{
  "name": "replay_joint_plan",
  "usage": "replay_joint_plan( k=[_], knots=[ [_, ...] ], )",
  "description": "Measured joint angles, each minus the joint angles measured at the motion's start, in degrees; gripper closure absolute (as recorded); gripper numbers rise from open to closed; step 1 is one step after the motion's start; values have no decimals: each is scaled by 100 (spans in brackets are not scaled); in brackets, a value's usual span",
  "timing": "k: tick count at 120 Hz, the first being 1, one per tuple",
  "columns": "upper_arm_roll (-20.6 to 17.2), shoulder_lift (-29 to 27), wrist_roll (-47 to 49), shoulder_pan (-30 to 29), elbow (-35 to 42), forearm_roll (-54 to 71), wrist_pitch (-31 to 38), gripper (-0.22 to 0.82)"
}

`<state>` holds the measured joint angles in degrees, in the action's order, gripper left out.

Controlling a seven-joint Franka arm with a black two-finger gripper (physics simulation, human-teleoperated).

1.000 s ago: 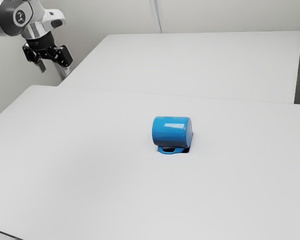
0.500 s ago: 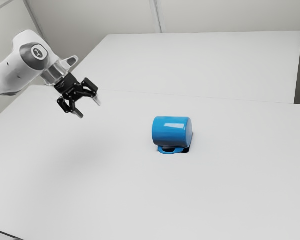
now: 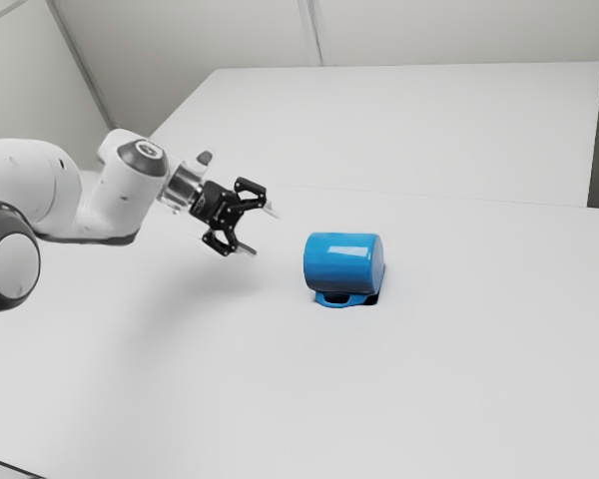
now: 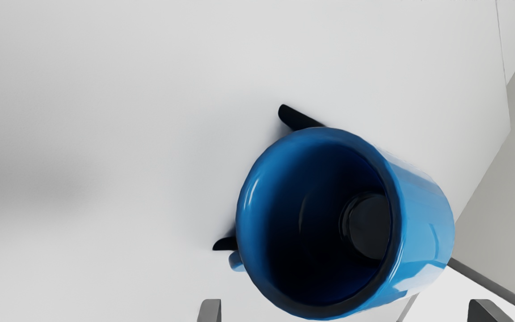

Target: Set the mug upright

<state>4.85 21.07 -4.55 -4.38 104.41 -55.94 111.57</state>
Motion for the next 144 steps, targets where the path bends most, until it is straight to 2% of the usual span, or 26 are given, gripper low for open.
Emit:
replay_joint_plan(
  k=[45, 92, 96, 110, 117, 144],
  knots=[
    [-503, 533, -302, 3, -64, -1127, 529, 0],
    [-729, 779, -518, 219, -111, -2041, 727, 0],
    [-738, 788, -530, 219, -128, -2069, 749, 4],
    [-741, 792, -548, 237, -154, -2067, 805, 36],
    [-740, 786, -557, 247, -166, -2065, 823, 48],
    [-764, 750, -541, 289, -467, -1915, 880, 68]
  ],
)
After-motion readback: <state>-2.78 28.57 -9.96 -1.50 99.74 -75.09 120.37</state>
